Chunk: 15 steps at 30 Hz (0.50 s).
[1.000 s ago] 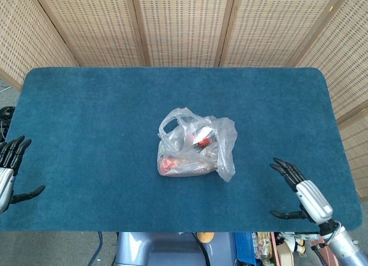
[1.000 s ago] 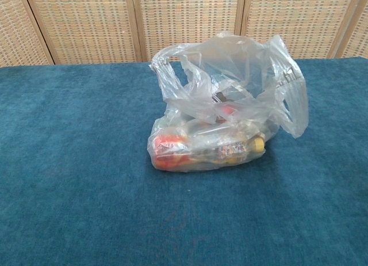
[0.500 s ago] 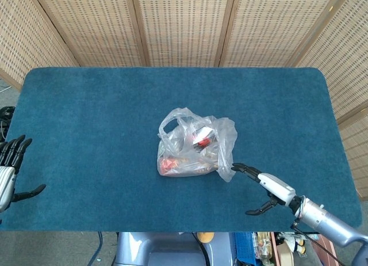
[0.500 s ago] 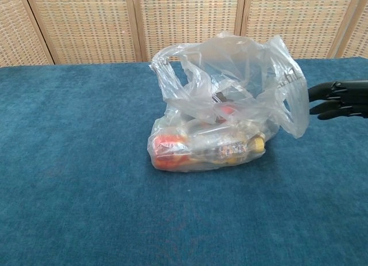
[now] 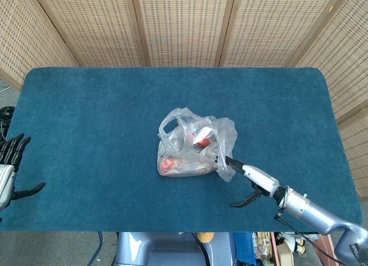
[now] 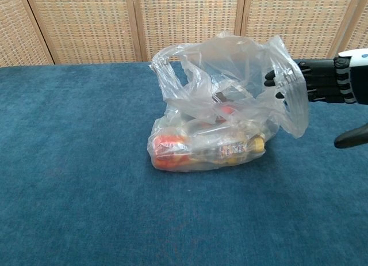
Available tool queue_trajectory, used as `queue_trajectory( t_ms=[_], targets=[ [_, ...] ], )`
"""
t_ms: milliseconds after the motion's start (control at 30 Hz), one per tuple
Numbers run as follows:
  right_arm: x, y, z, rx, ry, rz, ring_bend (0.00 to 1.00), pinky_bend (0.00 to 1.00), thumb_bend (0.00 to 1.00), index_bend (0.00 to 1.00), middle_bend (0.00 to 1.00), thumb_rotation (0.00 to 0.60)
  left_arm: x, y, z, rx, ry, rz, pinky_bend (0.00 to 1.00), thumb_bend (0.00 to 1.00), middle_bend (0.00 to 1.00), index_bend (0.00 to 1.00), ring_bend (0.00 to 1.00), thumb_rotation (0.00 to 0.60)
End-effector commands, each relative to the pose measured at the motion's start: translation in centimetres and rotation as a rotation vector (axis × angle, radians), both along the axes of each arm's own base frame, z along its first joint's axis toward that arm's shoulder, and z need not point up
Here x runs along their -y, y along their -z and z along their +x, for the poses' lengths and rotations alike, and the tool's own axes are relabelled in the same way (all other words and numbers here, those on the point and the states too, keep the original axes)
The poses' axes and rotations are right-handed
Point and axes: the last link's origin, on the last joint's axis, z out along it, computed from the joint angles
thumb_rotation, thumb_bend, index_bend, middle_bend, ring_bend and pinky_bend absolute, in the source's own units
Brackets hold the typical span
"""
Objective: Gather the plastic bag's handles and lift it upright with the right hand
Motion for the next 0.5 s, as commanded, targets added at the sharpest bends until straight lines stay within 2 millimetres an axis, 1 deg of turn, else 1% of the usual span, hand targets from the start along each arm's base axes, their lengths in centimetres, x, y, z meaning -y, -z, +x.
queue_trajectory(
  t_ms=[33, 233, 333, 500],
  targets=[
    [0.4, 0.3, 1.3, 0.047, 0.024, 0.059, 0.00, 0.00, 0.19, 0.07, 0.01, 0.600, -0.1, 0.0, 0.0, 0.000, -0.001, -0.001, 0.00, 0.11, 0.00, 0.00, 0.00, 0.600],
    [2.2, 1.2, 2.8, 0.089, 0.093, 0.146, 0.00, 0.00, 0.19, 0.09, 0.03, 0.600, -0.1, 0.1, 0.0, 0.000, -0.001, -0.004, 0.00, 0.10, 0.00, 0.00, 0.00, 0.600],
    [2.7, 1.7, 3.6, 0.116, 0.128, 0.194, 0.00, 0.00, 0.19, 0.09, 0.03, 0.600, -0.1, 0.0, -0.1, 0.004, -0.005, -0.001, 0.00, 0.10, 0.00, 0.00, 0.00, 0.600],
    [3.7, 2.1, 5.4, 0.241, 0.204, 0.278, 0.00, 0.00, 0.19, 0.12, 0.07, 0.600, -0.2, 0.0, -0.1, 0.006, -0.009, -0.005, 0.00, 0.11, 0.00, 0.00, 0.00, 0.600]
  ],
)
